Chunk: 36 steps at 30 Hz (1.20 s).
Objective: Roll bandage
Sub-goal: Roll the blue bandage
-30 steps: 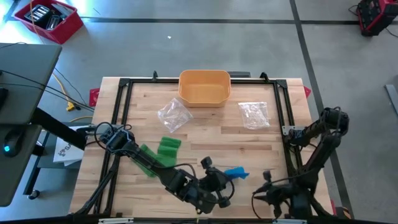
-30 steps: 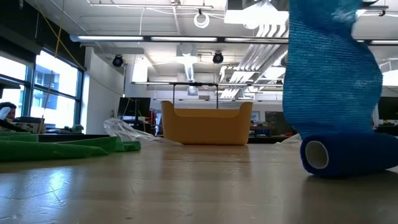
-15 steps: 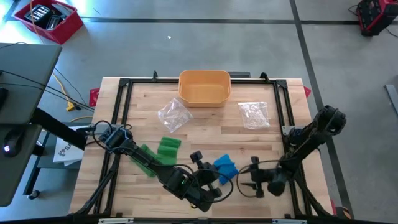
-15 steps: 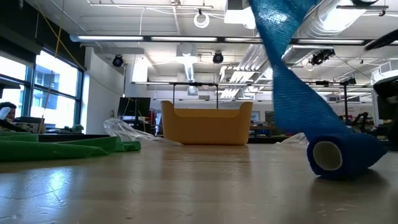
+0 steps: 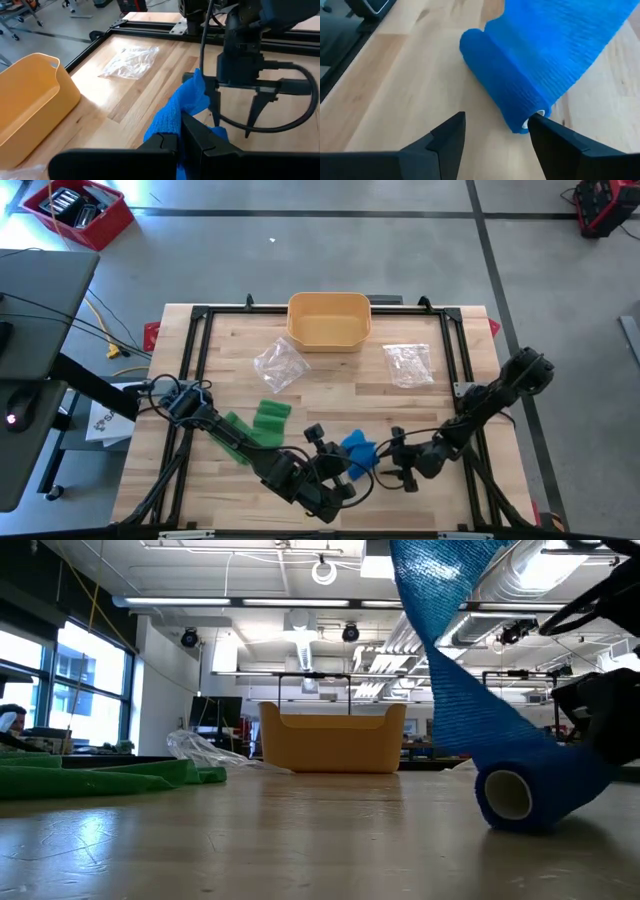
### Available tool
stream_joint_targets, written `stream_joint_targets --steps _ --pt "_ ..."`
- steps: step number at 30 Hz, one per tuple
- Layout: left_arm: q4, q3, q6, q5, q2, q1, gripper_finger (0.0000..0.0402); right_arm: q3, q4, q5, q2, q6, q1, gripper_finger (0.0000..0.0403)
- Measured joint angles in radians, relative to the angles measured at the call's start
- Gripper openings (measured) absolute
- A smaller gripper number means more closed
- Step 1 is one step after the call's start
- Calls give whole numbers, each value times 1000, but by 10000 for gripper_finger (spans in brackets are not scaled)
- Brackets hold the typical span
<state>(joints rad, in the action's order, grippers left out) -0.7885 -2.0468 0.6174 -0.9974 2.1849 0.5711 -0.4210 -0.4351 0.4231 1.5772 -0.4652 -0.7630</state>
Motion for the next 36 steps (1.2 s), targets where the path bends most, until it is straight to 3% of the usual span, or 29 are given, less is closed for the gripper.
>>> stream_joint_targets --steps 7,20,30,36 --pt "44 0 -28 -8 0 9 0 0 0 -7 0 -5 63 172" --pt "97 0 -77 -58 0 15 0 0 -79 -128 0 84 131 8" --pt "77 -1 -85 -93 -6 -19 33 0 -58 -124 0 34 73 1" --pt "96 -1 -120 -130 -6 -18 30 0 -36 -10 0 -61 -11 0"
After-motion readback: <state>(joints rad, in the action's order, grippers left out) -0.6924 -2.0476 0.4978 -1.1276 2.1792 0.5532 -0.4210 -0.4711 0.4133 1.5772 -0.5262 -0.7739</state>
